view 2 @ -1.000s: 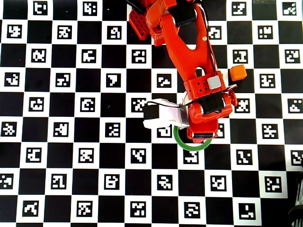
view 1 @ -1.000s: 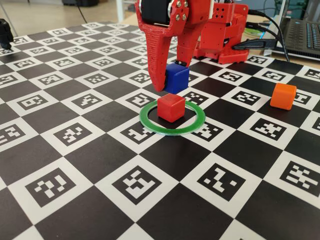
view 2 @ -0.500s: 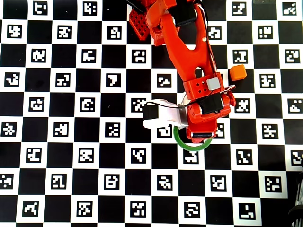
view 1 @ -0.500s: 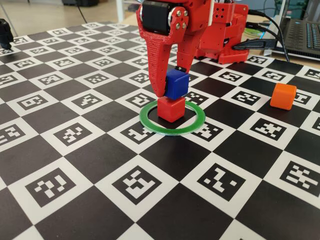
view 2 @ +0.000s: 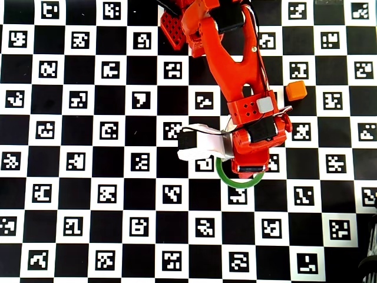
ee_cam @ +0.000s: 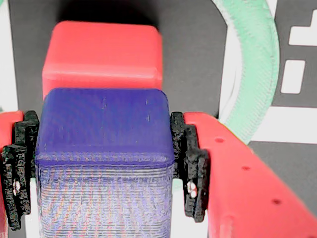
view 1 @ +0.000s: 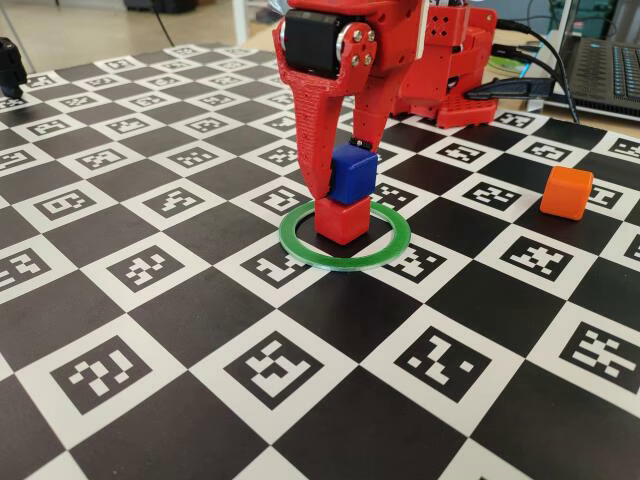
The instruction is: Grab the red cube then put it in the green circle then put the blue cube on top and finally the orange cube on top
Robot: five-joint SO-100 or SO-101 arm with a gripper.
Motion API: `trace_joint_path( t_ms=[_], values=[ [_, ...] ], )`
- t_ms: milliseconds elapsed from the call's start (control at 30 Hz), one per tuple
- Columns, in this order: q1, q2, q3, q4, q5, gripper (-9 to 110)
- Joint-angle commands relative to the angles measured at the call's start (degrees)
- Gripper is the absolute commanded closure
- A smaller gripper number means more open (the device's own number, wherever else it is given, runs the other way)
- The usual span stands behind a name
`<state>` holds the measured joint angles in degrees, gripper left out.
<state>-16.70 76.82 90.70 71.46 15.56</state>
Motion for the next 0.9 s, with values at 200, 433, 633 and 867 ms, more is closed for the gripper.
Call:
trace_joint_path(
  t_ms=[200,433,633,867],
  values=[
    [0.5,1.8,-0.4,-0.5,-0.8,85],
    [0.3,2.2,0.1,-0.2,-2.4,67],
    [0.3,2.9,0.3,-0.3,-0.4,57],
    [0.7,6.1,-4.7,5.9,0.2,53]
  ],
)
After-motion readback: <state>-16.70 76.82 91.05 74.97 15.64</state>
